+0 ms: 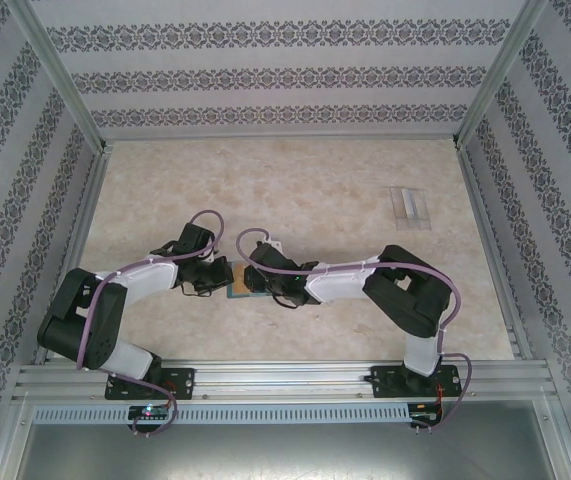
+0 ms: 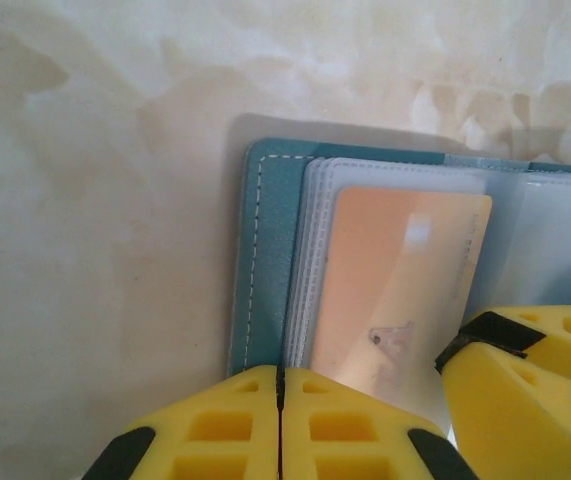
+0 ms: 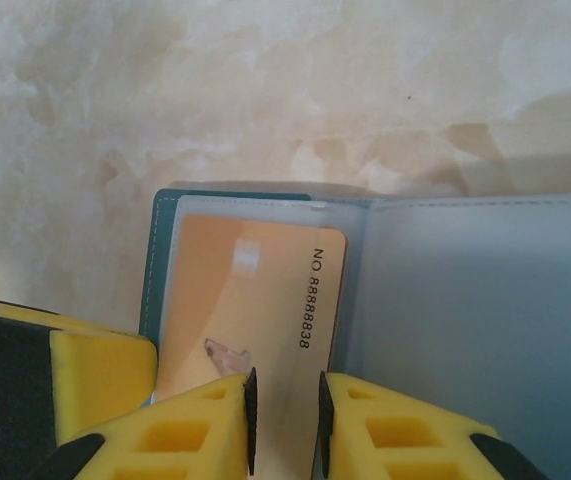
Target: Put the credit cards into the card holder
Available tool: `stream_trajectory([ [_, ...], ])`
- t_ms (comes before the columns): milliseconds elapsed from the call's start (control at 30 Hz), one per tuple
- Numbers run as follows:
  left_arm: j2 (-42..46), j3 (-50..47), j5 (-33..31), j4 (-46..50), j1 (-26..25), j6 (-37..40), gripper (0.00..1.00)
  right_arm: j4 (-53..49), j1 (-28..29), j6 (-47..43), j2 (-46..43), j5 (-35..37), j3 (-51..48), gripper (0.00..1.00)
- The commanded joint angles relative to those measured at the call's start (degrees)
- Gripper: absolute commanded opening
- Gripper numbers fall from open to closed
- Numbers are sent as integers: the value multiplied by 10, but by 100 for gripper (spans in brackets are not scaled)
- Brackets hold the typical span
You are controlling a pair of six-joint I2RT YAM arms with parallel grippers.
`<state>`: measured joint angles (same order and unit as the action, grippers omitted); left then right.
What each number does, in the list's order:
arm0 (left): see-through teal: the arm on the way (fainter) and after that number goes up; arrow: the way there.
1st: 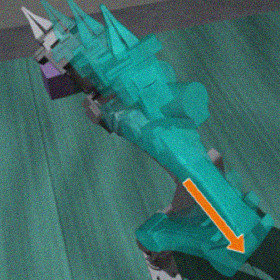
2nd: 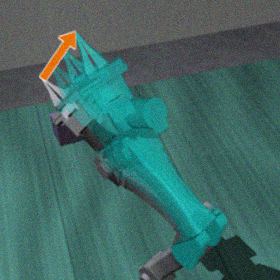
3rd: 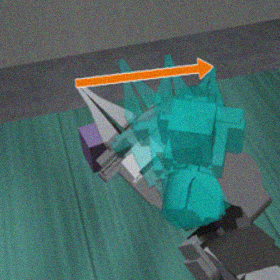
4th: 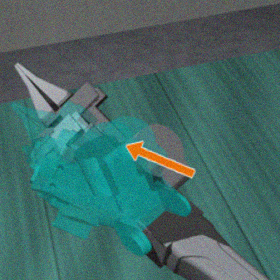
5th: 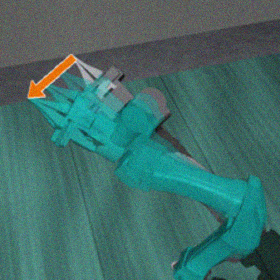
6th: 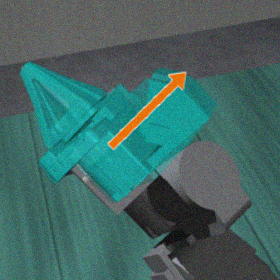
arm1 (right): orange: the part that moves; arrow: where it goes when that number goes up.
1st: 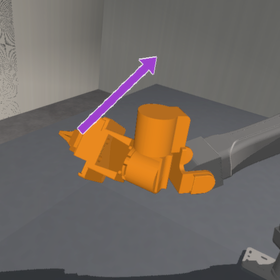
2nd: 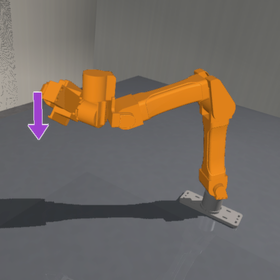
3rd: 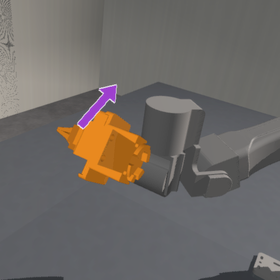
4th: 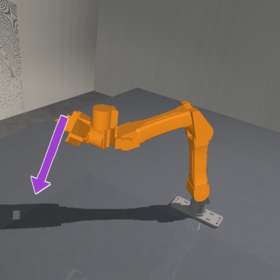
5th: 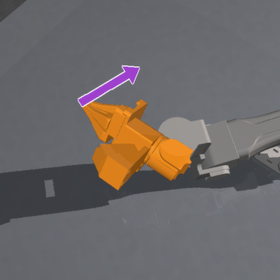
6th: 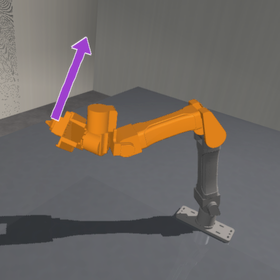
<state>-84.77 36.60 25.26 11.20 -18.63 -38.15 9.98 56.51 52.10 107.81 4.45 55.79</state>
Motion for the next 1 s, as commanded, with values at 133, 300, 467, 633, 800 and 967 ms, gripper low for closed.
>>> stream_trajectory([
  [133, -3, -7, 10, -13, 5, 8, 5, 6, 9, -11, 19, -30, 21, 26],
  [300, 6, -6, 9, -9, 6, 8, 8, 24, 9, -30, 23, -53, 28, 27],
  [467, 40, -22, -11, -16, 9, -10, 24, 48, 7, -31, 28, -75, 30, 27],
  [633, 86, -47, -28, -16, 36, -24, 35, 58, 0, -27, 27, -83, 24, 27],
  [800, 85, -49, -25, -17, 49, -22, 30, 77, -7, -24, 30, -98, 19, 27],
  [967, 97, -55, -36, -24, 49, -23, 20, 87, -10, -22, 35, -109, 19, 27],
])
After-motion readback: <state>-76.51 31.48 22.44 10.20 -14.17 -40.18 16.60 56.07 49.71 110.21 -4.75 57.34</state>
